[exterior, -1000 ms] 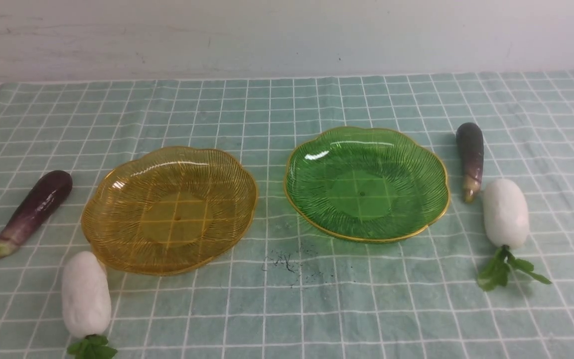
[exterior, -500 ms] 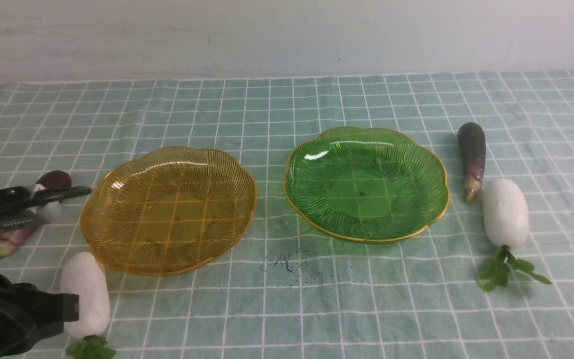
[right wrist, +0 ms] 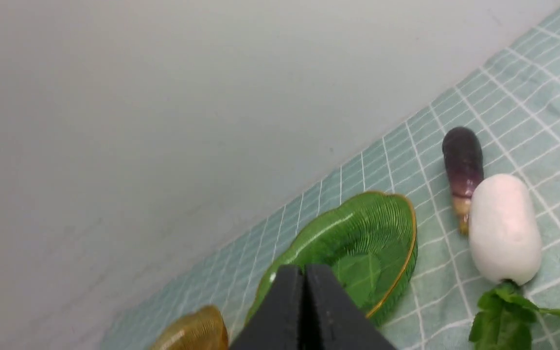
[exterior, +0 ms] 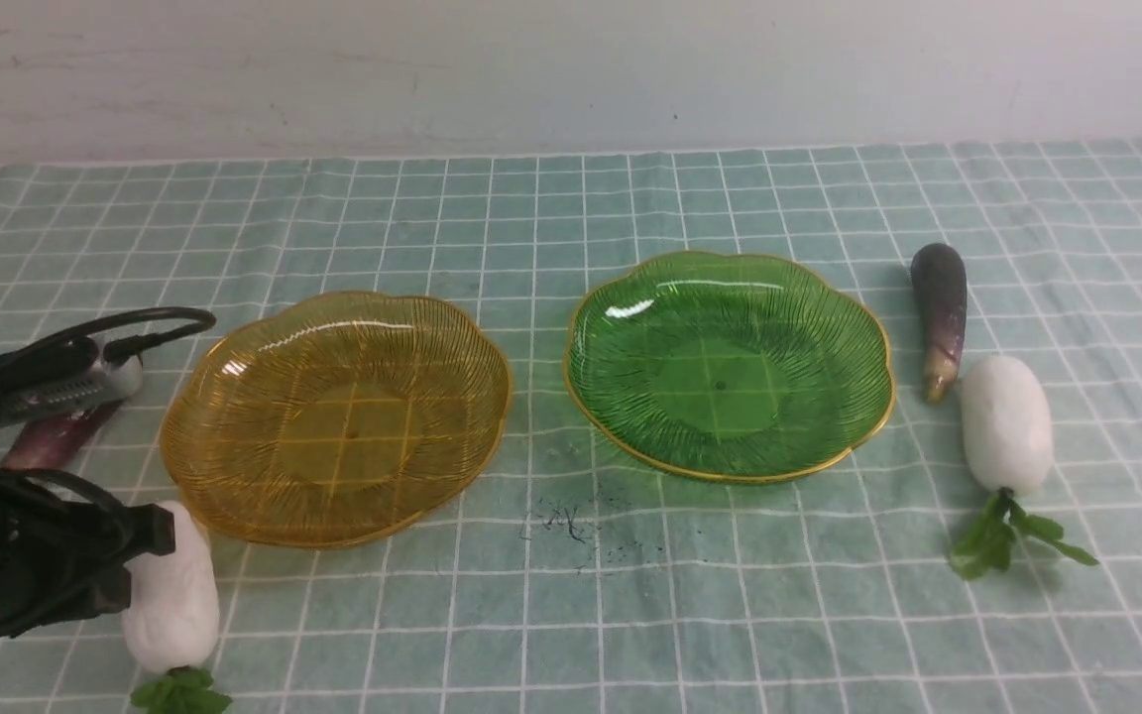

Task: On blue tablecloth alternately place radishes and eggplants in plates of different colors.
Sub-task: 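Pick up the white radish and place it in the left plate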

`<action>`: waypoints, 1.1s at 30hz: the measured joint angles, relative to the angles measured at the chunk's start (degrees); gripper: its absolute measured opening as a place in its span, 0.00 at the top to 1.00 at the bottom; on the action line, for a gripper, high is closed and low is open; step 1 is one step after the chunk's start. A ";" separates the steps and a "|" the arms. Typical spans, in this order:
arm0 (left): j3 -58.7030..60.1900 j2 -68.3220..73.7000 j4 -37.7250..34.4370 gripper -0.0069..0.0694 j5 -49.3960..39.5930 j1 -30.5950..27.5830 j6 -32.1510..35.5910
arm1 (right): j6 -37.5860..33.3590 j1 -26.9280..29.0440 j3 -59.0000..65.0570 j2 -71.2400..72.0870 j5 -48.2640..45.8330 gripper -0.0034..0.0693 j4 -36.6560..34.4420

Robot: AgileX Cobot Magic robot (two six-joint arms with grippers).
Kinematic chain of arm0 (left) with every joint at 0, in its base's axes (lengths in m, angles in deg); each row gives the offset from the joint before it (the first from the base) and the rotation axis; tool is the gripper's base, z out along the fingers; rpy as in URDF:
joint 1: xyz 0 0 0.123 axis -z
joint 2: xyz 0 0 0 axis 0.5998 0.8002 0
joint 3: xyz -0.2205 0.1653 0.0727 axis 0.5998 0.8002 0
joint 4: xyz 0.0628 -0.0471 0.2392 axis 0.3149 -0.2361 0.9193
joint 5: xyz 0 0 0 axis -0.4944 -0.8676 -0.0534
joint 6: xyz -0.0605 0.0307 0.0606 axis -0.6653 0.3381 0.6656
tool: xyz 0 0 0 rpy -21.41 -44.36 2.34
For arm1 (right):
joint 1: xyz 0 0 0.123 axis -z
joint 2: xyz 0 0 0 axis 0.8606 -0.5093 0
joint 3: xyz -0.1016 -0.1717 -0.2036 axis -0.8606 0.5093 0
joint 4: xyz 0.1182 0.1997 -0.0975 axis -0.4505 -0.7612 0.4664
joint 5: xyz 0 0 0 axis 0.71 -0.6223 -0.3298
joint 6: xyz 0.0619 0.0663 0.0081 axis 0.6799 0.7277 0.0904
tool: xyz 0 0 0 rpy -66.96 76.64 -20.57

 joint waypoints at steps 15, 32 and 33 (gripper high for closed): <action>-1.04 16.52 -0.67 0.06 9.10 0.00 -0.05 | -15.34 0.00 -25.24 -39.76 -21.43 0.97 6.66; -1.71 6.49 1.70 0.32 0.48 0.00 -1.00 | -1.55 2.06 -42.58 -67.31 -25.72 0.97 26.91; -2.43 4.38 1.19 0.32 0.42 0.00 -0.60 | -0.99 2.84 -43.38 -69.65 -25.45 0.97 27.09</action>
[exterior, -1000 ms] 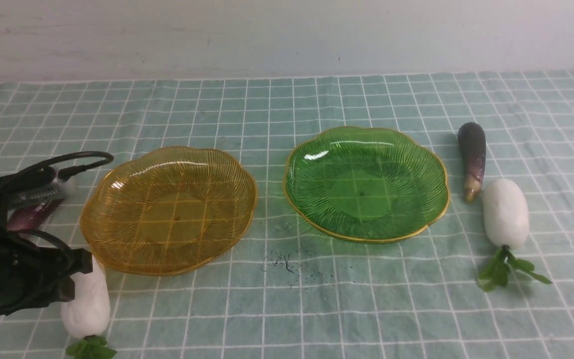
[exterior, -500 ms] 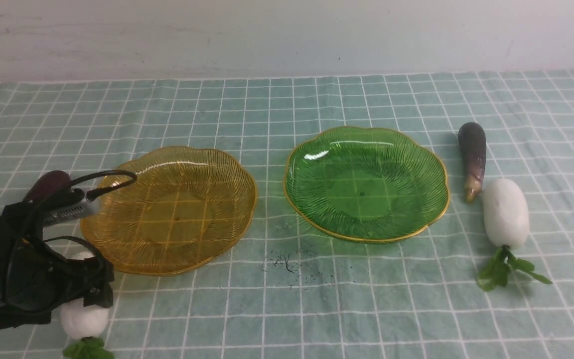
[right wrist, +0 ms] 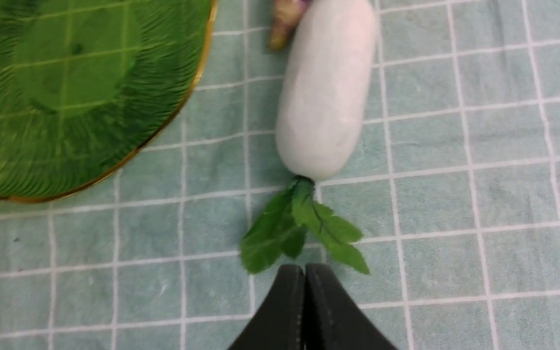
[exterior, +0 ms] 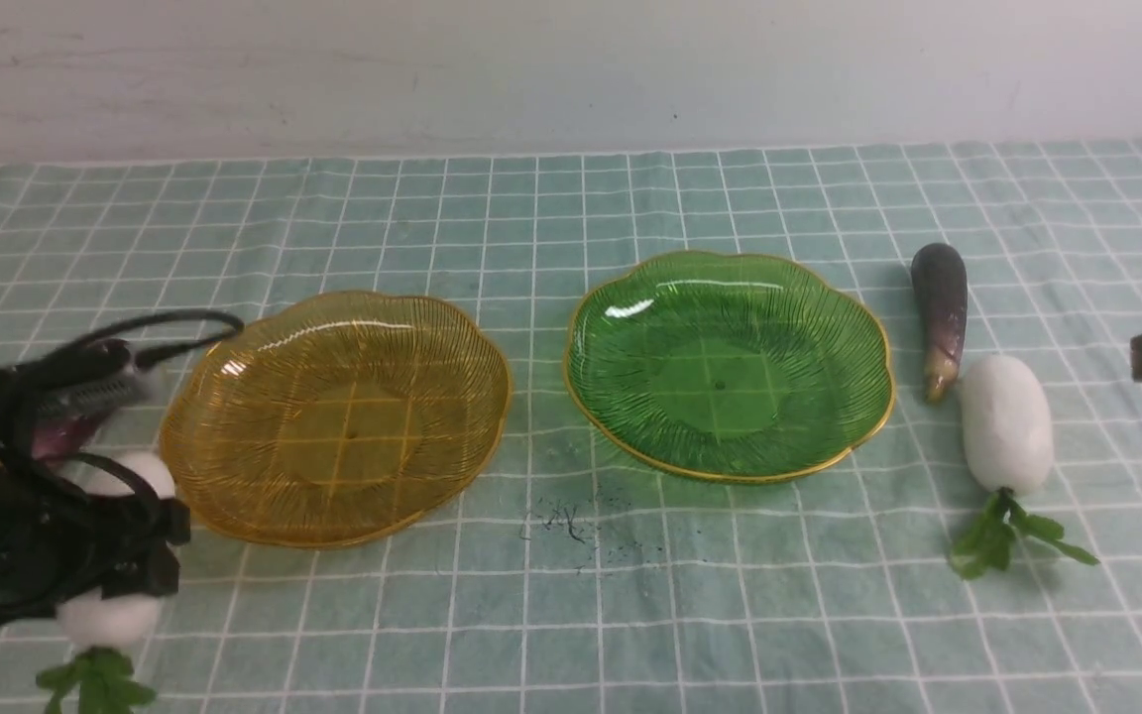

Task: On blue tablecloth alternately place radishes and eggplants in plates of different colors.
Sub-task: 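Pick up the white radish and place it in the left plate, then place the white radish onto the plate beside the other radish with the right gripper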

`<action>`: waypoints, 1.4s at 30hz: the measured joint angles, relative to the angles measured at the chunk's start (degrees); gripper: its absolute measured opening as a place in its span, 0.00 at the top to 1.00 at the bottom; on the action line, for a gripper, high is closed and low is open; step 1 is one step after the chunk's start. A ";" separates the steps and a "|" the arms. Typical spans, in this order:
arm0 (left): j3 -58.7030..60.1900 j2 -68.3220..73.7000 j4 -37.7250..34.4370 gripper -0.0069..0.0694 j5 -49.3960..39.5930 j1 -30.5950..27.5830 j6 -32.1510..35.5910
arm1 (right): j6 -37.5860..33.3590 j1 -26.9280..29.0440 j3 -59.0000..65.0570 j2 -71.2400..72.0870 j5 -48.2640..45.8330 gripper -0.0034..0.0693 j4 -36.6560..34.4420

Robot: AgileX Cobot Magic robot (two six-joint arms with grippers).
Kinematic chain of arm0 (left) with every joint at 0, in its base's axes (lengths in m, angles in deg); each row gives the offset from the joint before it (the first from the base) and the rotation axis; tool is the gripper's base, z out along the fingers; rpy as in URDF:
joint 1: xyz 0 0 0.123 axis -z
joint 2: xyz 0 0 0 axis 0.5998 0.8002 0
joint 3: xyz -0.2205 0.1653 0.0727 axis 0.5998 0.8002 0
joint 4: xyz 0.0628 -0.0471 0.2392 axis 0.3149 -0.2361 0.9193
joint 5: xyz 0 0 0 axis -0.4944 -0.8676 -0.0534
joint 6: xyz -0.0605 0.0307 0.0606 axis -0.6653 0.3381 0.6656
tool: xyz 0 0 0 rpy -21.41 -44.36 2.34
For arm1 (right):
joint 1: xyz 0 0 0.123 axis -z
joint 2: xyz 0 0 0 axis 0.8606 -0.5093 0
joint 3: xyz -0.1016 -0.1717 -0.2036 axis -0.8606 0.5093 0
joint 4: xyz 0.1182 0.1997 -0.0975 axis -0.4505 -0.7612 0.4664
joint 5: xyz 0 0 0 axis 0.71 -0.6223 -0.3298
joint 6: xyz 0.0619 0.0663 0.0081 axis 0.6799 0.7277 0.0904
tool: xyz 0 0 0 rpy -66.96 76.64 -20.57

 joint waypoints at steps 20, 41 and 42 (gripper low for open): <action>-22.03 19.02 -25.89 0.32 2.90 0.00 33.14 | -3.62 0.64 -15.75 -32.84 8.53 0.17 -6.02; -29.89 22.13 -28.13 0.36 -2.85 -2.88 31.34 | -6.52 -3.35 -21.80 -28.01 -1.79 0.31 -13.01; -31.21 21.30 -27.60 0.43 -4.04 -3.88 29.65 | -7.38 -4.98 -21.95 -26.58 -0.61 0.31 -15.62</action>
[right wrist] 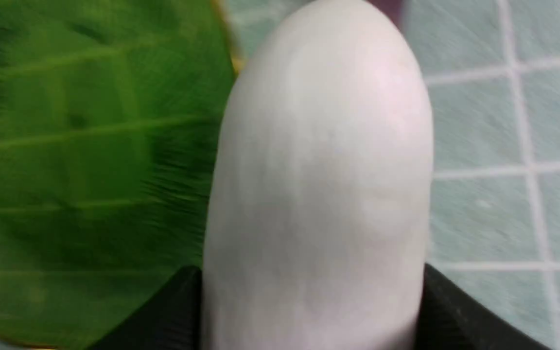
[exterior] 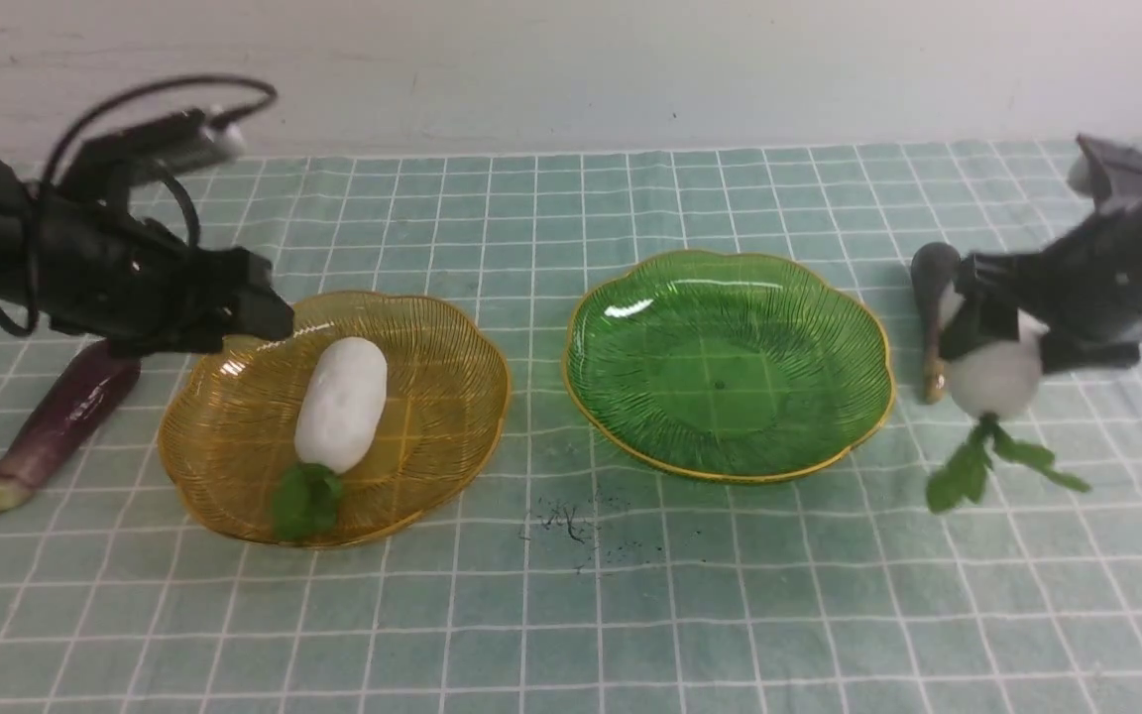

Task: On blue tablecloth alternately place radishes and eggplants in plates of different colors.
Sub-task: 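Place the white radish onto the plate beside the other radish with the right gripper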

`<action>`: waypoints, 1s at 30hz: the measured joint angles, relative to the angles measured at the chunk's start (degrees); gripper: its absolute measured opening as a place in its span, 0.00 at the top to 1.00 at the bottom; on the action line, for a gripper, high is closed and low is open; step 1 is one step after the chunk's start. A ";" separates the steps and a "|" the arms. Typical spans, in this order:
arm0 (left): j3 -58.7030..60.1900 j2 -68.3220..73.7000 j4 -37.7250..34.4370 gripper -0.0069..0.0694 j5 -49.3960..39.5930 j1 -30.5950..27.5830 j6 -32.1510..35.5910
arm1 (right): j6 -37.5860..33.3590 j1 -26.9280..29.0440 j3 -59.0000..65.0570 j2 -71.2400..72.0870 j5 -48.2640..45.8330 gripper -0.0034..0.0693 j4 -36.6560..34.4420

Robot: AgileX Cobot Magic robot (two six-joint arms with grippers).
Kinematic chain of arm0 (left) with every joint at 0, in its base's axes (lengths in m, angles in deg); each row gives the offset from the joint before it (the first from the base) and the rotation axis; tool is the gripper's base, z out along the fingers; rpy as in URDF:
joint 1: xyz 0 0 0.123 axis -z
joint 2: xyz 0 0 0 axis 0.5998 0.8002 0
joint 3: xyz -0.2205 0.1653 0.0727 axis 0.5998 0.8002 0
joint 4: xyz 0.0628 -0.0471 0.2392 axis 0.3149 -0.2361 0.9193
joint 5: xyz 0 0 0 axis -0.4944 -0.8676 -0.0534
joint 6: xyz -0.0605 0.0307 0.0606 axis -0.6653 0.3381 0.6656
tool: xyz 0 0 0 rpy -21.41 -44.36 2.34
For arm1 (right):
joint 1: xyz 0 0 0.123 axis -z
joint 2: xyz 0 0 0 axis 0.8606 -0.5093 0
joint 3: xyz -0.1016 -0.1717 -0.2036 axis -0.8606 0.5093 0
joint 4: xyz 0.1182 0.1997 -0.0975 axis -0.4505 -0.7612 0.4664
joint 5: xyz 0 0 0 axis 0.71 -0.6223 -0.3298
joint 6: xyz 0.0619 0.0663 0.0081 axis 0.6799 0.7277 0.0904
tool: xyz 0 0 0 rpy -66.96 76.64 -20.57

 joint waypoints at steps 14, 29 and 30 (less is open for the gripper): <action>-4.60 -0.72 6.71 0.92 -4.64 -17.27 -3.33 | -12.78 -25.75 -17.45 -13.55 9.35 0.31 -21.59; -4.60 3.78 15.71 0.41 -6.41 -17.69 -0.71 | -5.22 -29.15 -46.11 -37.57 0.50 0.18 -23.57; -4.60 3.91 15.87 0.36 -6.63 -17.69 -0.71 | -4.86 -29.15 -46.61 -37.57 -0.34 0.15 -23.17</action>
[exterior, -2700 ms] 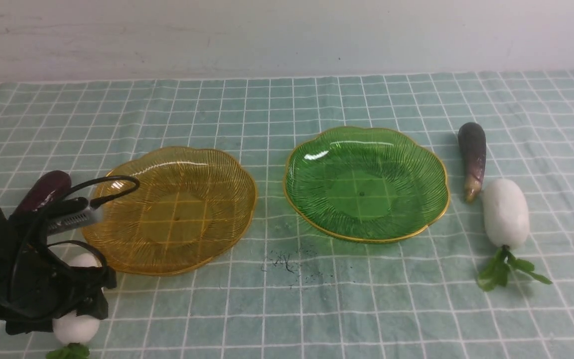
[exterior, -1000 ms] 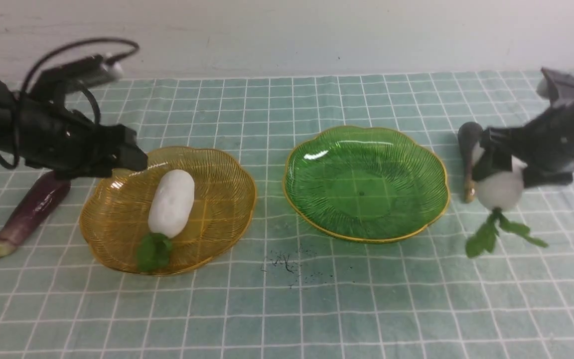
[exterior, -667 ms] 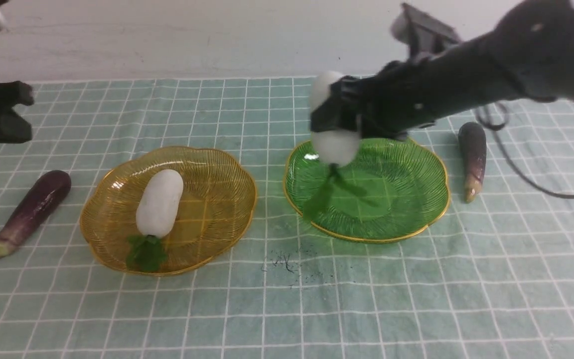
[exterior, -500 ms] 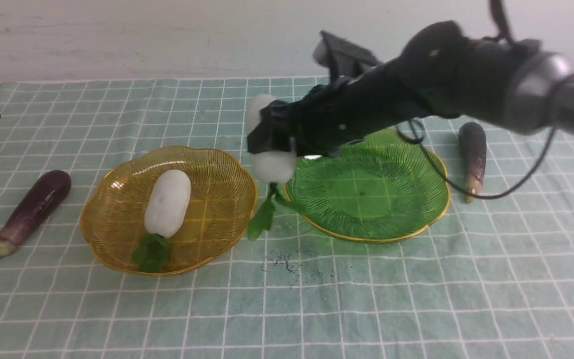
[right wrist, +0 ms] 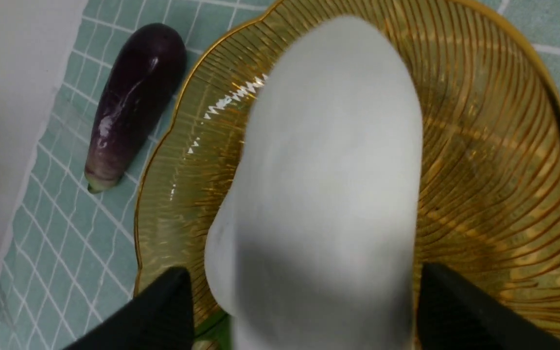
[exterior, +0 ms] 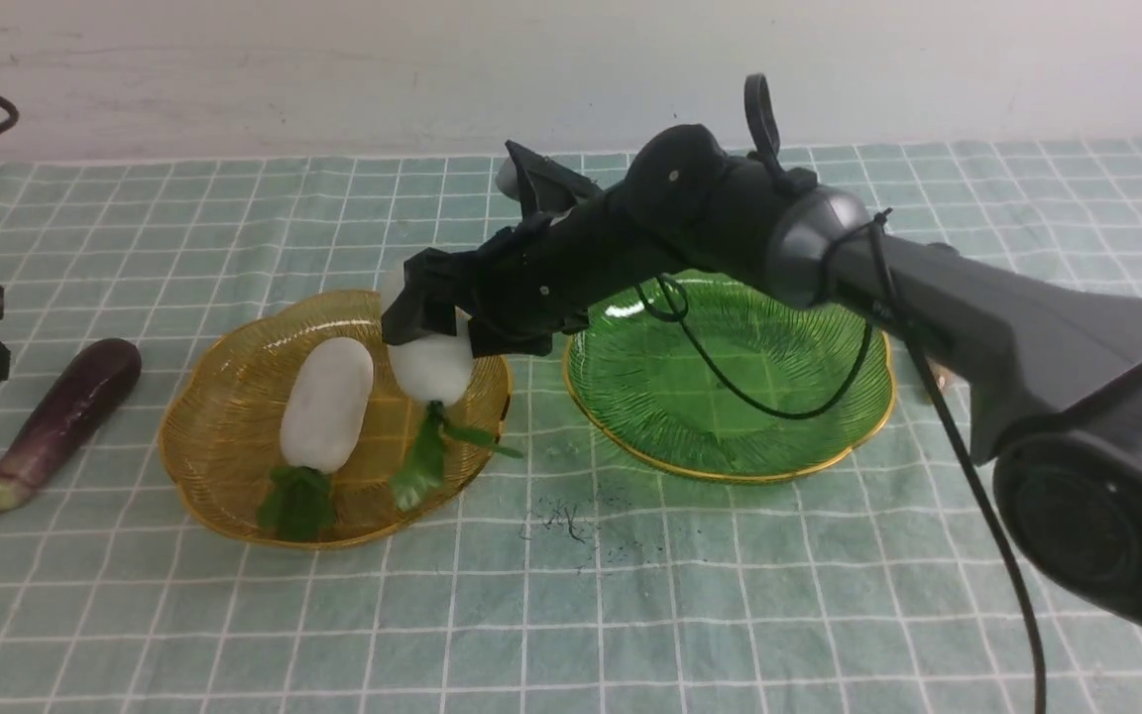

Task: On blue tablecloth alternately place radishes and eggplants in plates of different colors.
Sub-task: 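Place the white radish onto the plate beside the other radish with the right gripper, then place the eggplant on the green plate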

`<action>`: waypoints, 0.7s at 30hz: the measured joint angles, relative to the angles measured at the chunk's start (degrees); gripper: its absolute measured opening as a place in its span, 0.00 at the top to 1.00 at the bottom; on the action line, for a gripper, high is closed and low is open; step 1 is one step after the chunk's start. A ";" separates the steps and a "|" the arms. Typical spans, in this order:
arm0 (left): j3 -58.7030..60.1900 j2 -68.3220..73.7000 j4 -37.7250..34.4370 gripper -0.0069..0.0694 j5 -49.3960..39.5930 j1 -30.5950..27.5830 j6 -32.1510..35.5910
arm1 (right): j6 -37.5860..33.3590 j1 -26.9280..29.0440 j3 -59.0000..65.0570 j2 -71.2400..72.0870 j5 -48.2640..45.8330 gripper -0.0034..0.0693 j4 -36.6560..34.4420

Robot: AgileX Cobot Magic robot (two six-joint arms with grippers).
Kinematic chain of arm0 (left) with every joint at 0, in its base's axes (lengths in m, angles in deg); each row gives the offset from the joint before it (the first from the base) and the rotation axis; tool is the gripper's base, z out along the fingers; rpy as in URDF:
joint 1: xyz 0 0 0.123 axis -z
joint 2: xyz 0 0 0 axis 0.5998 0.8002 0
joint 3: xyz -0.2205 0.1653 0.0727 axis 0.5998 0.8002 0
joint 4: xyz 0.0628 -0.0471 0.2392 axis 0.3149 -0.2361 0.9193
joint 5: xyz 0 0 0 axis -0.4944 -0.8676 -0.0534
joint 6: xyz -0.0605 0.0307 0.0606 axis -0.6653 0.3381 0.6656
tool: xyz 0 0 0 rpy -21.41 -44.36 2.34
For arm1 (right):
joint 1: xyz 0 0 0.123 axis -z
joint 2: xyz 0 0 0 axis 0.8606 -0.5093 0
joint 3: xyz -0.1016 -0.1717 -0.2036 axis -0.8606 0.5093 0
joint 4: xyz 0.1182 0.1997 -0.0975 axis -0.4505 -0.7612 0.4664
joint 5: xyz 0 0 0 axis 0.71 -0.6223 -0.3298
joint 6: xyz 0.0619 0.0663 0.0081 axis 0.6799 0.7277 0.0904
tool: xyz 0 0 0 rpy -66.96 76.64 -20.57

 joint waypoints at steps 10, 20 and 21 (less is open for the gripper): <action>0.00 4.28 0.39 0.17 2.30 0.00 0.85 | 3.04 4.68 -10.43 1.34 -14.48 0.11 7.90; 0.00 12.33 -1.29 0.17 4.03 0.00 3.15 | 9.78 13.34 -25.15 5.79 -21.08 0.23 22.39; 0.00 13.25 -1.29 0.17 4.16 0.00 3.62 | 10.54 13.91 -25.15 6.35 -21.23 0.23 23.62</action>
